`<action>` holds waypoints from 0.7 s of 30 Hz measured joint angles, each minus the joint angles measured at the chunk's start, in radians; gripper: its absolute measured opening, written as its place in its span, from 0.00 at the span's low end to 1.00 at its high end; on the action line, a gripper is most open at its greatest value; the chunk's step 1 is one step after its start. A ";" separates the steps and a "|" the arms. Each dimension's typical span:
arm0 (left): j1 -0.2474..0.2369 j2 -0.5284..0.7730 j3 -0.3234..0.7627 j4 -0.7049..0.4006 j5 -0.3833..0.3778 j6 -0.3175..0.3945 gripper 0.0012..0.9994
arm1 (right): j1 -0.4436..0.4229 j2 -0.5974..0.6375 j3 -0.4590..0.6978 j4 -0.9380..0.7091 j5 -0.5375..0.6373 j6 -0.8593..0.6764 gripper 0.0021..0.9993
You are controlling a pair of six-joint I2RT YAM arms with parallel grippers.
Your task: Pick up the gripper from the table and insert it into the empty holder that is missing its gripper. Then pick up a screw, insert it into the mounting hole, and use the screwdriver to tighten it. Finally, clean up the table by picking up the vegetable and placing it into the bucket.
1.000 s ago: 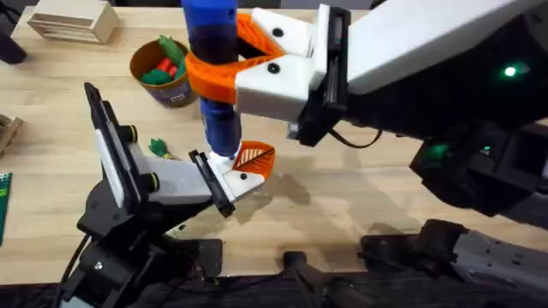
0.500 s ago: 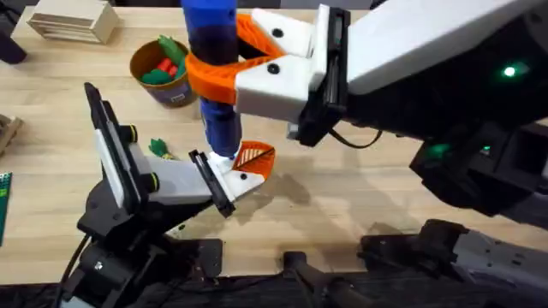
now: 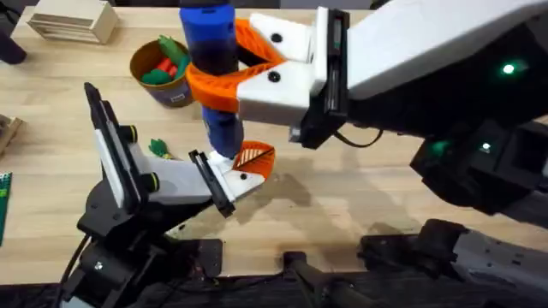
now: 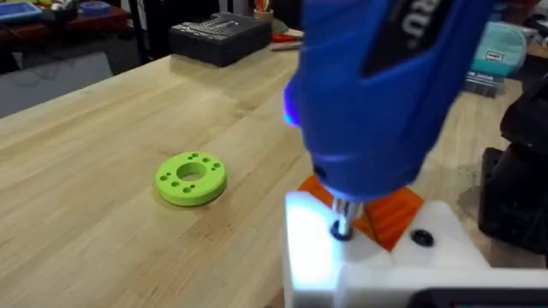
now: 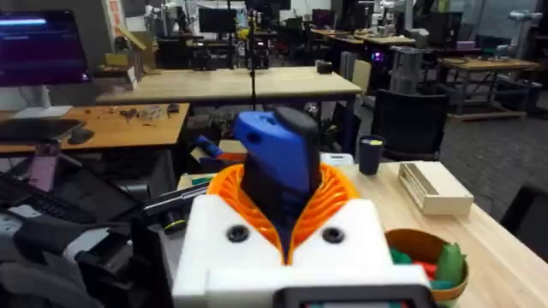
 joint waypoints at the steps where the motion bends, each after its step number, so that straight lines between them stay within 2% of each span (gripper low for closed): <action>1: 0.000 0.000 0.000 0.000 0.000 0.000 0.00 | -0.005 0.000 0.000 0.000 0.000 -0.004 0.03; 21: 0.000 0.000 0.000 0.000 0.000 -0.001 0.00 | -0.005 0.000 0.000 -0.018 -0.023 -0.007 0.03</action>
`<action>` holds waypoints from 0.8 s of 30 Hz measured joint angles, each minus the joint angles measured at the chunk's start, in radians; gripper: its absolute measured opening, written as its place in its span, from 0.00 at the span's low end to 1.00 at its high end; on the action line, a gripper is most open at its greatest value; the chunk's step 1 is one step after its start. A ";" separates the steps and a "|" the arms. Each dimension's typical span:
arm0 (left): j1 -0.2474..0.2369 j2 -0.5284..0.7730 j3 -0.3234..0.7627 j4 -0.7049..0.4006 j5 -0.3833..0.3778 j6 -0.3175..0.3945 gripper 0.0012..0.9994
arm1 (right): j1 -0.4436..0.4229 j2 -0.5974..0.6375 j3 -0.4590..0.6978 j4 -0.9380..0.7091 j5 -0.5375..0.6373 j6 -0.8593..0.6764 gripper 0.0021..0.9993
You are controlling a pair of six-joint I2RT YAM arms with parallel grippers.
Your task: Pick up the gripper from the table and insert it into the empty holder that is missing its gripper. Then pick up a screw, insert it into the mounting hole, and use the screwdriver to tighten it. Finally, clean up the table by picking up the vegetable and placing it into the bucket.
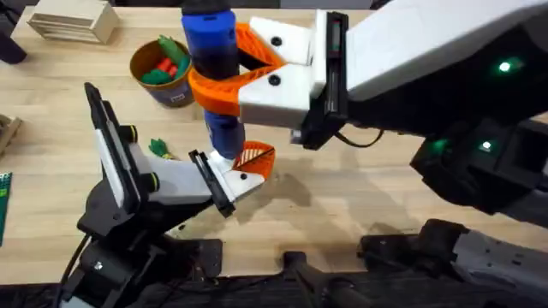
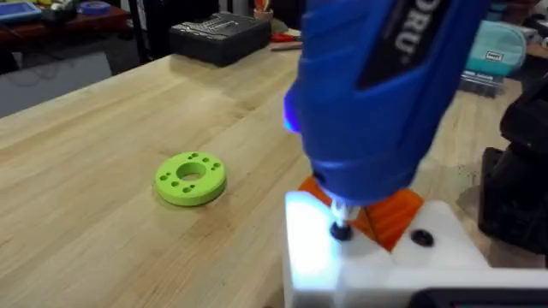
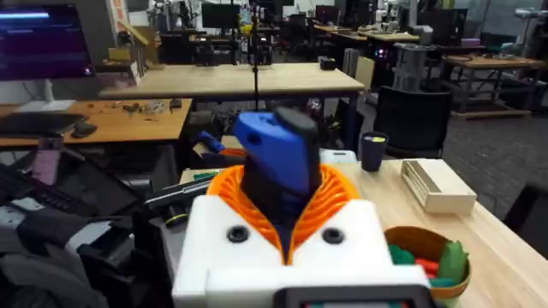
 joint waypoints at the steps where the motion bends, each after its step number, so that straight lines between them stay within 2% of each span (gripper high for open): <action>1: 0.000 0.000 0.000 0.000 0.000 -0.001 0.00 | 0.000 0.000 0.000 -0.001 -0.002 -0.003 0.03; 19: 0.000 0.000 0.000 0.000 0.001 -0.001 0.00 | -0.005 0.000 0.000 0.001 -0.007 -0.006 0.03; 24: 0.000 -0.001 0.006 0.013 0.001 -0.006 0.00 | -0.050 0.000 -0.003 0.046 -0.070 0.052 0.03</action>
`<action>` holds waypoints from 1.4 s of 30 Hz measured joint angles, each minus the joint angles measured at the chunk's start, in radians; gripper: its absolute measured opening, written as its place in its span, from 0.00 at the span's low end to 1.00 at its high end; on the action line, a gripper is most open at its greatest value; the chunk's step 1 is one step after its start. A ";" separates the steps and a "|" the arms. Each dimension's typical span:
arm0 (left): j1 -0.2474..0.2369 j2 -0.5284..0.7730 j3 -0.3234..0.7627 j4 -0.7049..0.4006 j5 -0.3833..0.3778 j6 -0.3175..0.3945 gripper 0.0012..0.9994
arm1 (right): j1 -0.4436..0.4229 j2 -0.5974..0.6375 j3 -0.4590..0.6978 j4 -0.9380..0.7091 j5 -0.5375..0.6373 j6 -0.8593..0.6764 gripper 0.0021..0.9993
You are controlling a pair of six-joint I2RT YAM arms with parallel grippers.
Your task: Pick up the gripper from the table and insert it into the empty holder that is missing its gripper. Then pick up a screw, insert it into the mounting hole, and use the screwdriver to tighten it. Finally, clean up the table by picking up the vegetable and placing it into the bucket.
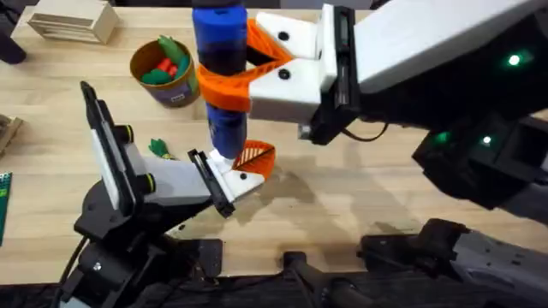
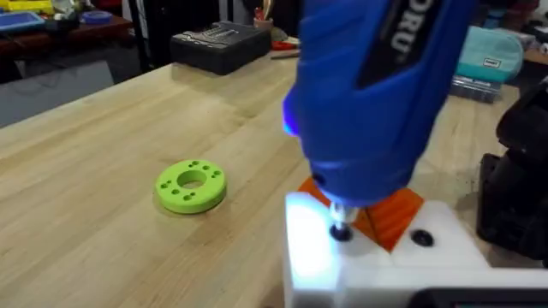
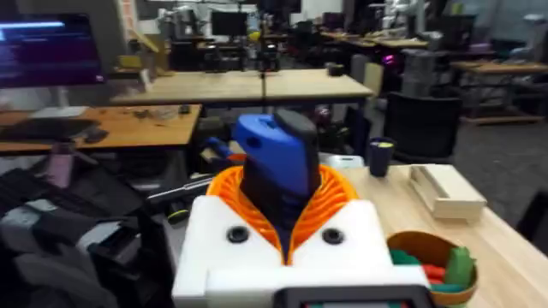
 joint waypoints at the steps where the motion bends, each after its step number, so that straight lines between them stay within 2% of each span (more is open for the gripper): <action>1: -0.002 0.000 0.000 -0.004 0.004 0.002 0.00 | -0.012 0.000 0.007 -0.017 -0.023 0.008 0.03; 4: -0.008 0.000 0.005 0.007 0.017 0.004 0.00 | -0.057 0.008 0.055 -0.076 -0.097 0.037 0.03; 6: -0.008 0.000 0.011 0.008 0.017 -0.005 0.00 | -0.058 0.008 0.063 -0.072 -0.120 0.040 0.03; 13: -0.008 0.000 0.015 -0.003 0.025 -0.008 0.00 | -0.058 0.040 0.094 -0.091 -0.142 0.045 0.03; 14: -0.008 0.000 0.015 -0.003 0.023 -0.008 0.00 | -0.060 0.041 0.100 -0.107 -0.139 0.055 0.09; 15: -0.008 0.000 0.015 -0.005 0.020 -0.008 0.00 | -0.062 0.041 0.105 -0.117 -0.139 0.059 0.22; 16: -0.007 0.000 0.013 -0.014 0.017 -0.007 0.00 | -0.066 0.040 0.115 -0.115 -0.118 0.059 0.28; 20: -0.005 0.008 0.000 -0.024 0.008 -0.010 0.00 | -0.091 0.011 0.176 -0.121 -0.061 0.066 0.39; 27: -0.005 0.008 0.000 -0.024 0.006 -0.008 0.00 | -0.093 -0.007 0.191 -0.146 -0.033 0.066 0.41; 36: -0.005 0.008 0.000 -0.024 0.006 -0.007 0.00 | -0.093 -0.006 0.191 -0.215 -0.029 0.066 0.51; 42: -0.005 0.008 0.000 -0.024 0.006 -0.008 0.00 | -0.093 -0.007 0.191 -0.256 -0.025 0.071 0.52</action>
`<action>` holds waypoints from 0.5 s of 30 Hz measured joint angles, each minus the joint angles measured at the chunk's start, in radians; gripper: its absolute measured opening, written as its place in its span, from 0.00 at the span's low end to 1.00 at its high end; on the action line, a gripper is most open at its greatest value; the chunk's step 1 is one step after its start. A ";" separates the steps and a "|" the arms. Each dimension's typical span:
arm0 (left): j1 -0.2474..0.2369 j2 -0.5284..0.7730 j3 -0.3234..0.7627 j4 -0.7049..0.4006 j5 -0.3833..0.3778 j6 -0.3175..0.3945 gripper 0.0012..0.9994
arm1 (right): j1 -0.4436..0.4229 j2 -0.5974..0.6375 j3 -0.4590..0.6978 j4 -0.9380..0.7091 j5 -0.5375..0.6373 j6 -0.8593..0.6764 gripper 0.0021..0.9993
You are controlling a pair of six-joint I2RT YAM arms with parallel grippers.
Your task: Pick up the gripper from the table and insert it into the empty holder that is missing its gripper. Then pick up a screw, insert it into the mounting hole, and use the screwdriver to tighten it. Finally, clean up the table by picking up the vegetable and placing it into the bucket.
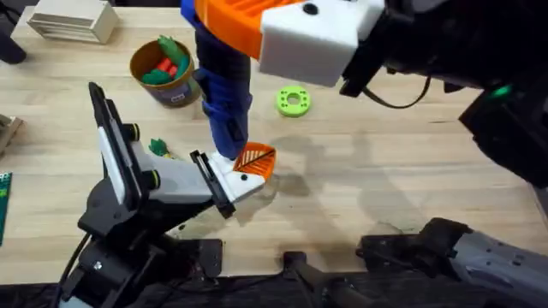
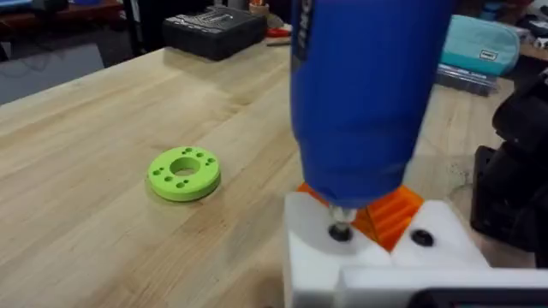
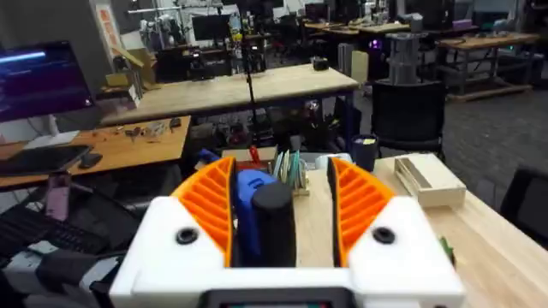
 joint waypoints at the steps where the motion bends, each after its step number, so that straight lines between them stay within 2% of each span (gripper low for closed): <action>1: 0.000 0.000 0.000 0.000 0.000 0.000 0.00 | 0.000 0.000 0.001 -0.009 0.001 0.000 0.52; 9: 0.000 0.000 0.000 -0.001 0.000 -0.003 0.00 | 0.020 -0.002 0.016 -0.076 0.014 0.012 0.56; 13: 0.000 0.002 0.000 0.000 0.000 -0.003 0.00 | 0.022 -0.007 0.018 -0.087 0.015 0.019 0.63; 14: 0.000 0.002 0.000 -0.001 0.000 -0.003 0.00 | 0.022 -0.007 0.018 -0.088 0.014 0.024 0.68; 15: 0.000 0.002 0.000 -0.001 0.000 -0.003 0.00 | 0.022 -0.006 0.018 -0.087 0.011 0.024 0.78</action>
